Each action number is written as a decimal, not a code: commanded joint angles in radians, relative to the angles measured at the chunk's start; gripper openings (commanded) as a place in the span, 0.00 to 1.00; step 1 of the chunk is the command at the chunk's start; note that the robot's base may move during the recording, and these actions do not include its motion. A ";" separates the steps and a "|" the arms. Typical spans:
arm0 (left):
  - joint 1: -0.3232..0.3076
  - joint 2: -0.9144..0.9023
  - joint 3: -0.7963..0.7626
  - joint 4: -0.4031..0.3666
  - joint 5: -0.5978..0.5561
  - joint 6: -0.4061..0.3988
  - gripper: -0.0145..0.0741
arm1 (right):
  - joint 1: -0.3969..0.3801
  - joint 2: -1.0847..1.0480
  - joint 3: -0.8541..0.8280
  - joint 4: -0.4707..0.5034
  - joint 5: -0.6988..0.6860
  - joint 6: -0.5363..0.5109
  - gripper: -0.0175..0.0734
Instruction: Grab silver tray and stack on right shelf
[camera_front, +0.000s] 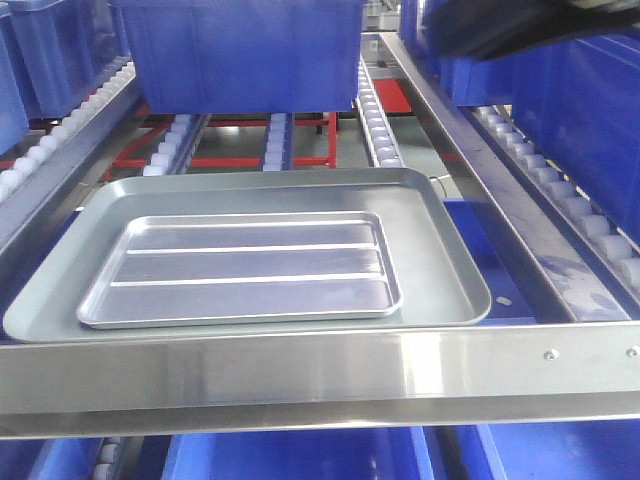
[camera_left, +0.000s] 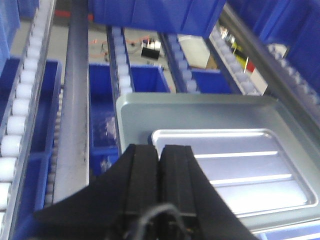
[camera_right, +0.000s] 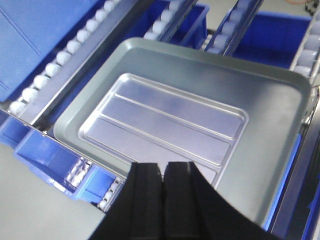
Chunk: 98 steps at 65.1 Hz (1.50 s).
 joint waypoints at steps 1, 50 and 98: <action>-0.007 -0.067 -0.007 0.004 -0.090 -0.001 0.05 | 0.001 -0.115 0.021 -0.025 -0.040 -0.009 0.25; -0.007 -0.110 0.011 0.004 -0.093 -0.001 0.05 | -0.049 -0.375 0.083 -0.032 0.161 -0.033 0.25; -0.007 -0.110 0.011 0.004 -0.093 -0.001 0.05 | -0.687 -0.899 0.650 0.454 -0.310 -0.579 0.25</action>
